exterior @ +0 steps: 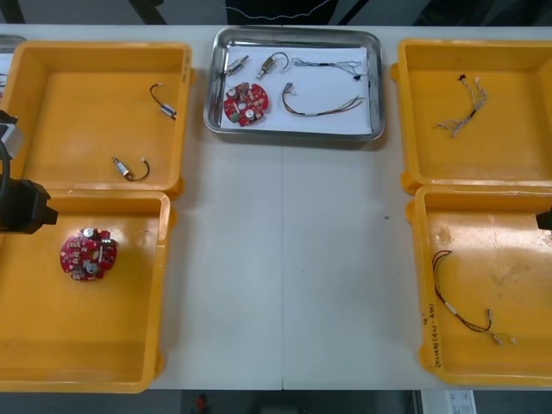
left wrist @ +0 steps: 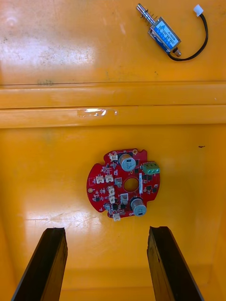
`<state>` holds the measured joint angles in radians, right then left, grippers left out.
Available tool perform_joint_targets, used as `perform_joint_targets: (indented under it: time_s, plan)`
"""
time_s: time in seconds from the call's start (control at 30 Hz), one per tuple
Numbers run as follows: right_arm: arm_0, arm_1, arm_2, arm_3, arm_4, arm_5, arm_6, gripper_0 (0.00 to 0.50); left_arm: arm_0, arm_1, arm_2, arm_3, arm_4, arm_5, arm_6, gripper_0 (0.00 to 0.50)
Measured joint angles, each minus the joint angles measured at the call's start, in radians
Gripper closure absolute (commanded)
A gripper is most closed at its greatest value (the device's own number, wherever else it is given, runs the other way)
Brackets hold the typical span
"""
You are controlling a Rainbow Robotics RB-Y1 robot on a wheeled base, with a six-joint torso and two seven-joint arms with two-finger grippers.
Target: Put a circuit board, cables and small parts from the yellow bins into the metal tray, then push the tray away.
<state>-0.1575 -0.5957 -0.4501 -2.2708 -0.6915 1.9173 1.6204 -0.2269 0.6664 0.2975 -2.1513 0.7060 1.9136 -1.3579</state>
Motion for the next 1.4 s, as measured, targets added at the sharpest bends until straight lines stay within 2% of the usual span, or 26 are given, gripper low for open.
perform_joint_targets:
  time_s: [0.23,0.43,0.93,1.4]
  plan:
    - [0.022,0.000,-0.009,0.075,-0.001,0.000,-0.025,0.000,0.001,0.000,0.000,0.000,0.000,0.000,0.000,0.000]
    - [0.023,0.000,-0.023,0.100,-0.005,0.000,-0.199,0.000,0.001,0.000,0.000,0.000,0.000,0.000,0.000,0.000]
    - [0.024,-0.002,-0.023,0.102,-0.043,0.000,-0.222,0.000,0.002,0.000,0.000,0.000,0.000,0.000,0.000,0.000]
    - [0.026,-0.003,-0.023,0.102,-0.044,0.000,-0.230,0.000,0.002,0.000,0.000,0.000,0.000,0.000,0.000,0.000]
